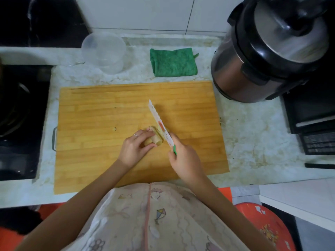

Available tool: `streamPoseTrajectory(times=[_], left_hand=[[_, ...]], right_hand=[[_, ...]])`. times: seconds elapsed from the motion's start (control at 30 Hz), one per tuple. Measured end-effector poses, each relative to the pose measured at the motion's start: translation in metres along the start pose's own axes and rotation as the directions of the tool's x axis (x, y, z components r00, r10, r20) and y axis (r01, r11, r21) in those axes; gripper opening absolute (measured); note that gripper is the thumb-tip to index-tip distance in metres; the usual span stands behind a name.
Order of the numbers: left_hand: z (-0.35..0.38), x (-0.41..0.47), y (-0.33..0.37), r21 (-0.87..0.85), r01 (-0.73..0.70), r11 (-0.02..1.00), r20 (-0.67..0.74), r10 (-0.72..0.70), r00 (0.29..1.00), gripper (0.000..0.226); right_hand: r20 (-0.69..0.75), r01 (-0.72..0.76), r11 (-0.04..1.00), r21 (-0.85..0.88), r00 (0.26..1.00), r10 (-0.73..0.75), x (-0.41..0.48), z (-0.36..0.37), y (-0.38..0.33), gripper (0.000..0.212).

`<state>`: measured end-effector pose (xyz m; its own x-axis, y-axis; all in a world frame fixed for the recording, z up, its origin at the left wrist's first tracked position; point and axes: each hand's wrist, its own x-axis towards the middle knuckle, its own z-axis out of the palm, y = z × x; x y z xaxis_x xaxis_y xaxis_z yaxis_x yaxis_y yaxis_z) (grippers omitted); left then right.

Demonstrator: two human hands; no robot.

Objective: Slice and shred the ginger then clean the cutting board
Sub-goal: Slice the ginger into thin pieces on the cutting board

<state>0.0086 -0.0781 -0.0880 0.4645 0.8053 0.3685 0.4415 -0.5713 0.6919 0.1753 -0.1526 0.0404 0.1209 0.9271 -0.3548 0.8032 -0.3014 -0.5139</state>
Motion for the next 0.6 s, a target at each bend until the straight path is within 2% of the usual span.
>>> streamPoseTrajectory(times=[0.17, 0.4, 0.6], left_hand=[[-0.001, 0.003, 0.002, -0.011, 0.003, 1.0, 0.001, -0.003, 1.0, 0.035], [-0.001, 0.003, 0.004, -0.018, -0.003, 1.0, -0.038, 0.003, 0.999, 0.03], [0.001, 0.001, 0.003, -0.02, 0.016, 1.0, -0.05, -0.017, 0.999, 0.036]], right_hand=[[0.068, 0.019, 0.999, -0.039, 0.998, -0.017, -0.013, 0.003, -0.003, 0.055], [0.068, 0.033, 0.989, -0.142, 0.997, -0.024, -0.019, 0.013, -0.013, 0.056], [0.042, -0.025, 0.972, -0.233, 0.998, 0.036, -0.023, 0.019, -0.024, 0.053]])
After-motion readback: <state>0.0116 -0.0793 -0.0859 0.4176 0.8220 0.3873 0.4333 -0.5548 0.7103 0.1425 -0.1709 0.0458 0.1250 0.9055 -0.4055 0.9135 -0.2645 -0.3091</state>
